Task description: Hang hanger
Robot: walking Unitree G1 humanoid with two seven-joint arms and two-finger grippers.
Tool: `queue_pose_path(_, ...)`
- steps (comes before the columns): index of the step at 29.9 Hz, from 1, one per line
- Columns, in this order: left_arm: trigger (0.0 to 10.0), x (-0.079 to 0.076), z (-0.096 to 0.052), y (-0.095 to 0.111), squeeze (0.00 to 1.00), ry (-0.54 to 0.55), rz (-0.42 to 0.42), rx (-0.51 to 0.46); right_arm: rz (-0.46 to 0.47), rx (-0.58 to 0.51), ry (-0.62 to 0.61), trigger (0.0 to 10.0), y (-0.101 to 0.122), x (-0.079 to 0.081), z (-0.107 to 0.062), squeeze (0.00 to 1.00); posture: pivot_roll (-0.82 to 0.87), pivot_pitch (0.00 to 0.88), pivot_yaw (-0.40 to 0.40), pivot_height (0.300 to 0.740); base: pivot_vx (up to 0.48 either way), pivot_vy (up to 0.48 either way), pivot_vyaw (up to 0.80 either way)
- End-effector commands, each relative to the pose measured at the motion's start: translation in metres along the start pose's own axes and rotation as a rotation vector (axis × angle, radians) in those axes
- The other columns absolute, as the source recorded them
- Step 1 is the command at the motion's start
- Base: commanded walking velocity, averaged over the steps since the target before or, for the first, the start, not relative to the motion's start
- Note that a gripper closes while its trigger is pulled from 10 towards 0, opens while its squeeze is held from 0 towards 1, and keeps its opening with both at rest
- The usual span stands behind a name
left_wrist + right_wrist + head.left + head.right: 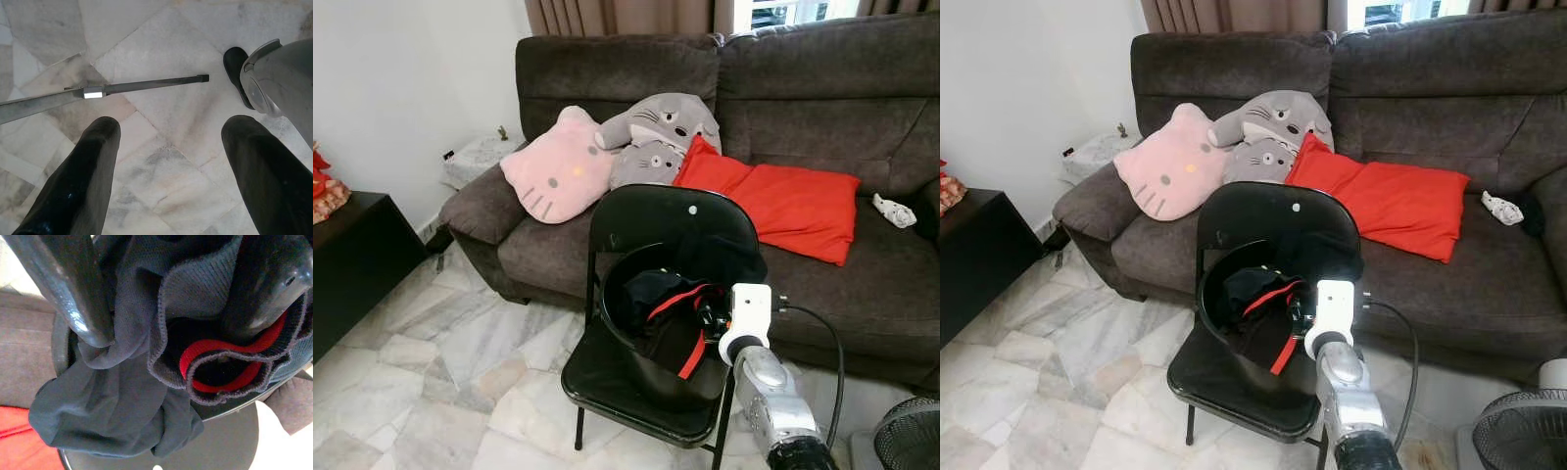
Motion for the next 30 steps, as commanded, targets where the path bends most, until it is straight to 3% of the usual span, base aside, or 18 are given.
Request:
queue_pose_path(1, 10.0, 0.006, -0.002, -0.007, 0.0, 0.009, 0.02, 0.027, 0.018, 0.0, 0.041, 10.0, 0.004, 0.009, 0.004, 0.0, -0.08, 0.0, 0.184, 0.74, 0.0, 0.0, 0.0)
queue_pose_path(10, 10.0, 0.006, -0.002, -0.008, 0.0, 0.009, 0.016, 0.029, -0.106, -0.022, 0.092, 10.0, 0.012, 0.017, 0.007, 0.0, -0.08, 0.0, 0.179, 0.74, 0.0, 0.0, 0.0)
queue_pose_path(11, 10.0, 0.006, -0.002, -0.008, 0.0, 0.007, 0.015, 0.029, -0.187, -0.023, 0.093, 10.0, 0.012, 0.018, 0.006, 0.0, -0.08, 0.0, 0.179, 0.74, 0.0, 0.0, 0.0)
queue_pose_path(15, 10.0, 0.005, -0.002, -0.008, 0.0, 0.003, 0.015, 0.029, -0.204, -0.012, 0.101, 10.0, 0.007, 0.02, 0.005, 0.0, -0.08, 0.0, 0.18, 0.74, 0.0, 0.0, 0.0)
queue_pose_path(17, 10.0, 0.005, -0.002, -0.008, 0.0, -0.001, 0.016, 0.03, -0.266, 0.034, 0.081, 10.0, -0.001, 0.014, 0.005, 0.0, -0.08, 0.0, 0.179, 0.74, 0.0, 0.0, 0.0)
queue_pose_path(22, 10.0, 0.004, -0.002, -0.007, 0.0, -0.002, 0.016, 0.03, -0.276, 0.098, 0.097, 10.0, -0.012, 0.011, 0.004, 0.0, -0.08, 0.0, 0.177, 0.74, 0.0, 0.0, 0.0)
queue_pose_path(26, 10.0, 0.004, -0.002, -0.007, 0.0, -0.002, 0.013, 0.031, -0.231, 0.138, 0.129, 10.0, -0.019, 0.013, 0.004, 0.0, -0.08, 0.0, 0.175, 0.74, 0.0, 0.0, 0.0)
queue_pose_path(30, 10.0, 0.004, -0.002, -0.008, 0.0, 0.0, 0.01, 0.031, -0.203, 0.115, 0.157, 10.0, -0.015, 0.016, 0.003, 0.0, -0.08, 0.0, 0.176, 0.74, 0.0, 0.0, 0.0)
Point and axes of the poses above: a point about 5 cm out from each wrist's last joint towards the gripper, its own z axis pointing out of the wrist towards the gripper, its own y axis along the axis of the wrist's last joint, x = y × z, the point moved 1 cm from there along z, pointing out of the wrist towards the gripper, and after that the axes turned 13 degrees about z, right-handed, at the moved point
